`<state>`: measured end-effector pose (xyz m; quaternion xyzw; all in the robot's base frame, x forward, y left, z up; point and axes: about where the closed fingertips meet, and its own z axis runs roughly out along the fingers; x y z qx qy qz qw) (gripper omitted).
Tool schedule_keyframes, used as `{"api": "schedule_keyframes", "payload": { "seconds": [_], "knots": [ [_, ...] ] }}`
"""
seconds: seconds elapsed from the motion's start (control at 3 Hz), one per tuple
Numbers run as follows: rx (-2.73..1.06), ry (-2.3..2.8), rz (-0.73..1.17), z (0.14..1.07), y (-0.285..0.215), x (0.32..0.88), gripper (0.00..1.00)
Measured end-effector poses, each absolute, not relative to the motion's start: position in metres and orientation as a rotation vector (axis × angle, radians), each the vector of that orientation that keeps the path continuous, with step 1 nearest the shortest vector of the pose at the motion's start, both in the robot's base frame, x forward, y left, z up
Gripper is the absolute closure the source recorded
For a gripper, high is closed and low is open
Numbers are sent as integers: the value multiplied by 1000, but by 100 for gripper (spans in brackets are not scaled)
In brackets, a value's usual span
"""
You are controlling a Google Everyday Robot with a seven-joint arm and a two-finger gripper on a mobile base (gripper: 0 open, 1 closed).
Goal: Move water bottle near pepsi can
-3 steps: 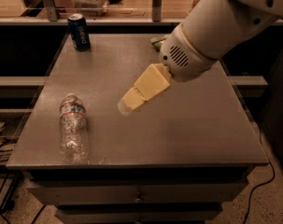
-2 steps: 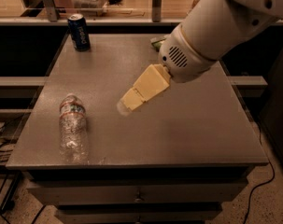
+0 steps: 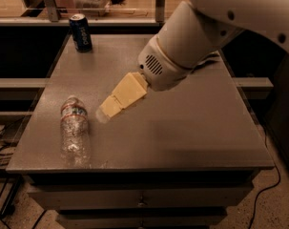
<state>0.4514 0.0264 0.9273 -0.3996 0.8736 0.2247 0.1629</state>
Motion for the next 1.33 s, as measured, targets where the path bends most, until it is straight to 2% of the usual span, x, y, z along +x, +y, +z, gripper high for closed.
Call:
{"api": "schedule_keyframes", "payload": {
  "seconds": [0.67,1.33],
  "knots": [
    [-1013,2549,771,902,96,453,0],
    [-989,2586,749,895,104,452,0]
  ]
}}
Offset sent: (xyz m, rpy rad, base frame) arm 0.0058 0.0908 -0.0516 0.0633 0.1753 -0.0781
